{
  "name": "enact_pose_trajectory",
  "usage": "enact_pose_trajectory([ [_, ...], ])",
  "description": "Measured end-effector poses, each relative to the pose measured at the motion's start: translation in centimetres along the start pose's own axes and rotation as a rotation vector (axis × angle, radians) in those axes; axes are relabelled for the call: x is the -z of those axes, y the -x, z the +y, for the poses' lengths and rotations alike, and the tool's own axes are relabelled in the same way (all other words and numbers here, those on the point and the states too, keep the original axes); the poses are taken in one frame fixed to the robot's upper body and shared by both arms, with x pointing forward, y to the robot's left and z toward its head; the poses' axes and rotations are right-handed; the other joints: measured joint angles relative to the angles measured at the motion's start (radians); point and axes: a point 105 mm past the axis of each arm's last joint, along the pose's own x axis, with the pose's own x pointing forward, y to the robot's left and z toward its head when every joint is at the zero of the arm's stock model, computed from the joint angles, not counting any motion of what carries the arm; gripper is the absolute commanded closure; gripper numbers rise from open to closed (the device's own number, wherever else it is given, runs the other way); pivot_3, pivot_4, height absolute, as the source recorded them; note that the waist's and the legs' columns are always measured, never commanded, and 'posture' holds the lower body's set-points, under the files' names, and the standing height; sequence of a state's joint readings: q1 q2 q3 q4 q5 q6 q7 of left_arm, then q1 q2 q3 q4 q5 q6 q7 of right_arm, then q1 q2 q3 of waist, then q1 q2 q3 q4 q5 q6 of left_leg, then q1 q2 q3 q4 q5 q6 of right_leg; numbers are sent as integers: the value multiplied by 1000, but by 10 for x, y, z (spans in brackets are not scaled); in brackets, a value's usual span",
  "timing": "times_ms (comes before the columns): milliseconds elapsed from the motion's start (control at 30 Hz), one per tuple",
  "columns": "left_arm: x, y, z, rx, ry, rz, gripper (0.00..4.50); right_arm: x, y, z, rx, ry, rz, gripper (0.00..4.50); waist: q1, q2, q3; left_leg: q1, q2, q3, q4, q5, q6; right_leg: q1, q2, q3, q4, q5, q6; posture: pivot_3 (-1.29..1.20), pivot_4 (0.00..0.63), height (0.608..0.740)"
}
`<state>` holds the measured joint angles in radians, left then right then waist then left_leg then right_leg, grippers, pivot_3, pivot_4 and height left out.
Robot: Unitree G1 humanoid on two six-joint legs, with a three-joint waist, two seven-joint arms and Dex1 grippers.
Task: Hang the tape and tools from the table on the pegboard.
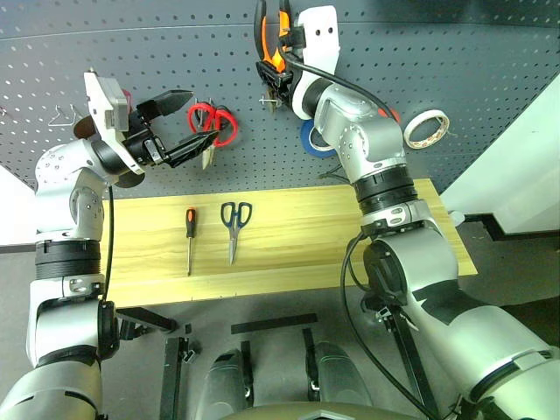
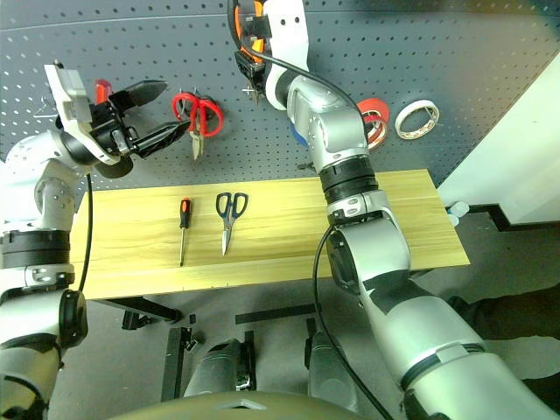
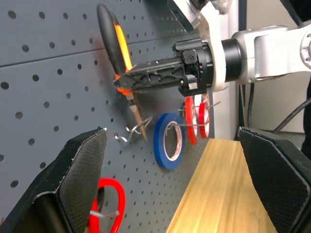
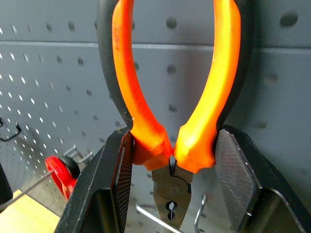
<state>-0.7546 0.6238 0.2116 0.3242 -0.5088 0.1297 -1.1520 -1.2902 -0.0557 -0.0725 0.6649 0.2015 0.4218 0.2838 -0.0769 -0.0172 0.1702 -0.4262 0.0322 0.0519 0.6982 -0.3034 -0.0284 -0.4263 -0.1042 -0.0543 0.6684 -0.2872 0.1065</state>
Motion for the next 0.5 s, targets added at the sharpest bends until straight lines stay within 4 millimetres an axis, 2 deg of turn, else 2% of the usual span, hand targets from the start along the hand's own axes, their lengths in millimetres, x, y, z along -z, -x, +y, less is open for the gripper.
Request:
enact_pose_trajectory([
  [33,0,0,0,0,-1,1,0,1,0,0,2,6,10,2420,0,0,0,0,0,0,0,0,0,0,0,0,0,0,0,30,81,732],
  [100,1,1,1,-2,1,5,0,4,1,0,5,14,26,1707,0,0,0,0,0,0,0,0,0,0,0,0,0,0,0,25,81,732],
  [133,2,1,1,-4,3,8,0,7,1,0,5,11,37,1549,-1,0,0,0,0,0,0,0,0,0,0,0,0,0,0,24,81,732],
  [233,2,1,1,-2,3,9,0,16,2,1,0,3,73,622,-2,0,0,0,0,0,0,0,0,0,0,0,0,0,0,21,80,732],
  [300,3,1,1,-1,3,10,0,14,3,2,-4,5,68,34,-3,0,0,0,0,0,1,0,0,0,0,0,0,0,0,19,79,732],
  [500,3,1,0,0,4,10,0,-6,7,8,-36,-1,9,34,-4,0,-2,0,0,0,1,0,0,0,0,0,0,0,0,17,79,732],
])
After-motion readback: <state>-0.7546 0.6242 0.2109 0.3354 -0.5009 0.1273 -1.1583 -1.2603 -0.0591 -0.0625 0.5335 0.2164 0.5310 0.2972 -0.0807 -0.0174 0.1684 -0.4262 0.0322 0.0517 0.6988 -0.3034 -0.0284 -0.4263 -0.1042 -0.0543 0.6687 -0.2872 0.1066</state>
